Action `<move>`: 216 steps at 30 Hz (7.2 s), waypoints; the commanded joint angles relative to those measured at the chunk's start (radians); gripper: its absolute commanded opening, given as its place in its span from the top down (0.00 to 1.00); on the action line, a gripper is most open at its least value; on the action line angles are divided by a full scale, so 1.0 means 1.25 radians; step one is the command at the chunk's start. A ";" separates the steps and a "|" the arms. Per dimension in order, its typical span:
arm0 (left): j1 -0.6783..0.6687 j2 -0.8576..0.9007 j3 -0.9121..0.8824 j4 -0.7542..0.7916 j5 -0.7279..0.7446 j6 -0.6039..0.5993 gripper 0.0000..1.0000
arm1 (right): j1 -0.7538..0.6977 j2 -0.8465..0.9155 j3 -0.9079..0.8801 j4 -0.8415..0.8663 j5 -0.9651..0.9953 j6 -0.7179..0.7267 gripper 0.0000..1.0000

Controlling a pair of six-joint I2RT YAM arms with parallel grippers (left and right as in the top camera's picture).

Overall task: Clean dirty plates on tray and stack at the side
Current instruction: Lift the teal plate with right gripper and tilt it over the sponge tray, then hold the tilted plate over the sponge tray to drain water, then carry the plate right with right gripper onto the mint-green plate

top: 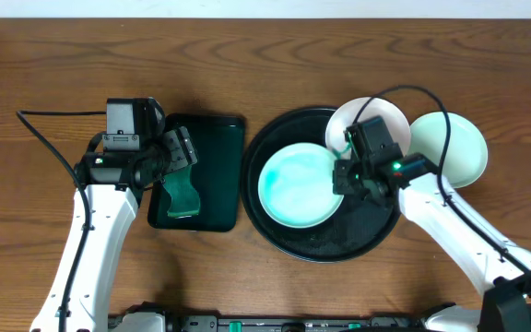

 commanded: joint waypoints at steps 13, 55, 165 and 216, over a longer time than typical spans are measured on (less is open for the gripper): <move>0.001 -0.002 0.014 0.000 0.001 0.003 0.20 | 0.031 0.015 0.154 0.007 0.053 0.024 0.99; 0.001 -0.002 0.014 0.000 0.001 0.003 0.19 | 0.330 0.199 0.154 0.565 0.528 -0.247 0.99; 0.001 -0.002 0.014 0.000 0.001 0.003 0.19 | 0.428 0.199 0.154 0.951 0.616 -0.680 0.99; 0.001 -0.002 0.014 0.000 0.001 0.003 0.19 | -0.074 -0.100 0.154 0.180 0.321 -0.068 0.99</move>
